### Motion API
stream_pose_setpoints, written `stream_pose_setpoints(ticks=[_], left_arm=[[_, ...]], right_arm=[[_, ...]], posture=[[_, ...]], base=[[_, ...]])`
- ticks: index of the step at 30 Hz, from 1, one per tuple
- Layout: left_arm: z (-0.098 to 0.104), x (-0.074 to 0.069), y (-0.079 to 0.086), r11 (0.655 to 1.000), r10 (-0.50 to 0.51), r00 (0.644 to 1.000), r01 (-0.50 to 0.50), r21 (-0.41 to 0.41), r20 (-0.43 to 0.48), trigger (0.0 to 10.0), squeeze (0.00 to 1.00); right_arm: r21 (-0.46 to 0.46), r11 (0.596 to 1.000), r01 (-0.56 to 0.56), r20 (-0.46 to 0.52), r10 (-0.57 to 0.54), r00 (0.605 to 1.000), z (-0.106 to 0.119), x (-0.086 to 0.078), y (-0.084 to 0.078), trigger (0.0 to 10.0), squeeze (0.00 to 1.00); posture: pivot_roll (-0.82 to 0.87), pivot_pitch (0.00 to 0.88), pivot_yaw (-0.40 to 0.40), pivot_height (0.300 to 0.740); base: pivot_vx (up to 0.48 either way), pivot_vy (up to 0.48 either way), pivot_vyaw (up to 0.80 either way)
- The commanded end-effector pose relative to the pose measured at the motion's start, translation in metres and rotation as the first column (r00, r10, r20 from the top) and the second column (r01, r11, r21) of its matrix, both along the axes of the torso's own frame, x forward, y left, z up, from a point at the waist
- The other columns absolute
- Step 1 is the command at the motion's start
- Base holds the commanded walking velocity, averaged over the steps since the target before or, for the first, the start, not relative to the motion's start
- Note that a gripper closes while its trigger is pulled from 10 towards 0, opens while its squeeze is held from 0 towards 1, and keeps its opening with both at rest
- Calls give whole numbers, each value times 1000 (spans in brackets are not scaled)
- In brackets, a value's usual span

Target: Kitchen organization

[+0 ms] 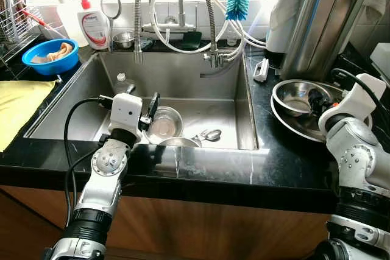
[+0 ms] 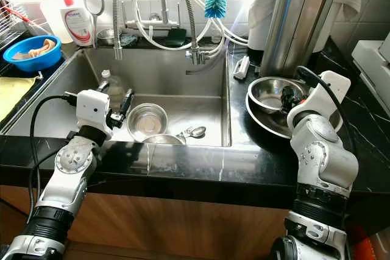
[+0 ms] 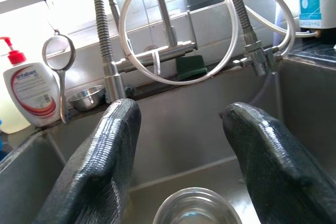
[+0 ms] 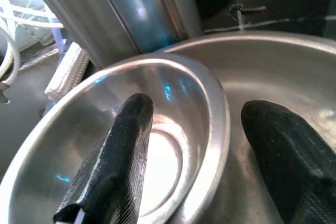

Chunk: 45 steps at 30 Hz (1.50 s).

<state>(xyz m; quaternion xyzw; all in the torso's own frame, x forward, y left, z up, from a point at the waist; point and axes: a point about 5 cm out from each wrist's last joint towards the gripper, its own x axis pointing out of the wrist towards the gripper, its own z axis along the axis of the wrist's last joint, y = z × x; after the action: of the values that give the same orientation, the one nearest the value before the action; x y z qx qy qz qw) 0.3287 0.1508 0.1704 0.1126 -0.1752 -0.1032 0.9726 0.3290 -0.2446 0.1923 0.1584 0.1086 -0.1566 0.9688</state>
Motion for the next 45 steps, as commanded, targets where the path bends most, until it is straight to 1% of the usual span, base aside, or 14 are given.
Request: stream_pose_setpoints(ticks=[1, 4, 5, 7, 26, 28, 32, 37, 39, 40, 41, 42, 44, 45], left_arm=[[2, -1, 1, 999, -8, 1000, 8, 35, 13, 10000, 0], [2, -1, 1, 999, -7, 1000, 7, 35, 12, 10000, 0], [2, -1, 1, 999, -7, 1000, 7, 36, 12, 10000, 0], [2, -1, 1, 999, -7, 1000, 6, 37, 12, 10000, 0], [3, 0, 1, 999, -6, 1000, 6, 37, 11, 10000, 0], [3, 0, 1, 999, -4, 1000, 3, 36, 13, 10000, 0], [3, 1, 1, 999, -3, 1000, 2, 35, 13, 10000, 0], [3, 1, 0, 1000, 0, 1000, 0, 31, 14, 10000, 0], [4, 1, 1, 1000, 3, 1000, -3, 31, 16, 10000, 0], [4, 1, 1, 1000, 5, 1000, -5, 30, 18, 10000, 0], [4, 1, 1, 1000, 5, 1000, -6, 29, 18, 10000, 0], [5, 1, 1, 1000, 7, 1000, -8, 28, 21, 10000, 0], [5, 1, 1, 1000, 9, 1000, -10, 26, 23, 10000, 0], [5, 2, 1, 1000, 10, 1000, -11, 26, 24, 10000, 0]], right_arm=[[24, 1000, 7, -17, -6, 1000, -2, 0, 1, 10000, 0], [27, 1000, 12, -20, -12, 1000, -4, 1, 0, 10000, 0], [32, 999, 8, -18, -8, 1000, -4, 1, 1, 6353, 0], [36, 999, 5, -14, -5, 1000, -3, 1, 2, 0, 0], [63, 998, -9, 12, 8, 1000, 0, 3, 9, 0, 0], [75, 997, -4, 48, 0, 999, 6, 3, 11, 0, 0], [50, 999, 5, 109, -10, 994, 18, 3, 12, 0, 0], [47, 999, 4, 155, -11, 988, 29, 3, 15, 0, 0], [15, 1000, 15, 184, -18, 983, 36, 3, 15, 0, 0], [12, 1000, 11, 219, -14, 976, 42, 4, 16, 0, 0], [14, 1000, 8, 229, -11, 973, 44, 4, 16, 0, 0], [9, 1000, -7, 293, 4, 956, 54, 6, 19, 0, 0], [2, 998, -58, 370, 53, 928, 67, 9, 27, 0, 0], [-34, 993, -117, 411, 120, 904, 74, 12, 37, 2549, 0]], posture=[[-50, 0, 54, 740], [-50, 0, 54, 740], [-50, 0, 54, 740], [-49, 0, 54, 740], [-50, 0, 57, 740], [-51, 0, 59, 740], [-53, 0, 58, 740], [-52, 0, 57, 740], [-51, 0, 56, 740], [-51, 0, 55, 740], [-51, 0, 55, 740], [-52, 0, 54, 740], [-53, 0, 53, 740], [-55, 0, 54, 740]], base=[[0, 0, 0], [0, 0, 0], [0, 0, 0], [0, 0, 0], [0, 0, 0], [0, 0, 0], [0, 0, 0], [0, 0, 0], [0, 0, 0], [0, 0, 0], [0, 0, 0], [0, 0, 0], [0, 0, 0], [0, 0, 0]])
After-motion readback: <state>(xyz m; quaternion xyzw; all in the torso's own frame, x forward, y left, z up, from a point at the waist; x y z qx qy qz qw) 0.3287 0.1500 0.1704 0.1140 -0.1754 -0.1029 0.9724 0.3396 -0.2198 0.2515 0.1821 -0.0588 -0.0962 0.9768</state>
